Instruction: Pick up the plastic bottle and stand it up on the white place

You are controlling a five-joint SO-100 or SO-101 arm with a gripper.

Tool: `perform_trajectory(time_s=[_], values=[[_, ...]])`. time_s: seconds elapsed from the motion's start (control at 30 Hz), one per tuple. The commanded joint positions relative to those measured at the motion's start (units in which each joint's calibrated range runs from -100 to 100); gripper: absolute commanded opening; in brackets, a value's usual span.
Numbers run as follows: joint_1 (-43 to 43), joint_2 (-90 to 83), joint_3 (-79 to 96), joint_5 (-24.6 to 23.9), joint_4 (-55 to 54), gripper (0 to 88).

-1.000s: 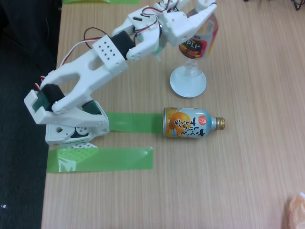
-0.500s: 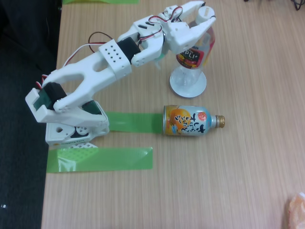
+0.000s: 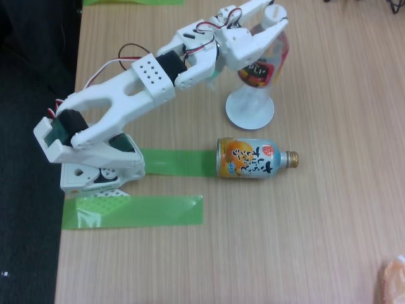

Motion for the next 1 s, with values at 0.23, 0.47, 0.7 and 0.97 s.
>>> perform_trajectory(time_s=[0.23, 0.47, 0.7, 0.97], values=[[0.5, -0.7, 1.6, -0.1, -3.8, 11.9], [0.6, -0.7, 1.6, 0.0, -3.9, 11.9], [2.4, -0.7, 2.1, 0.2, -3.7, 11.8], [4.3, -0.7, 2.2, 0.1, -3.5, 11.7]])
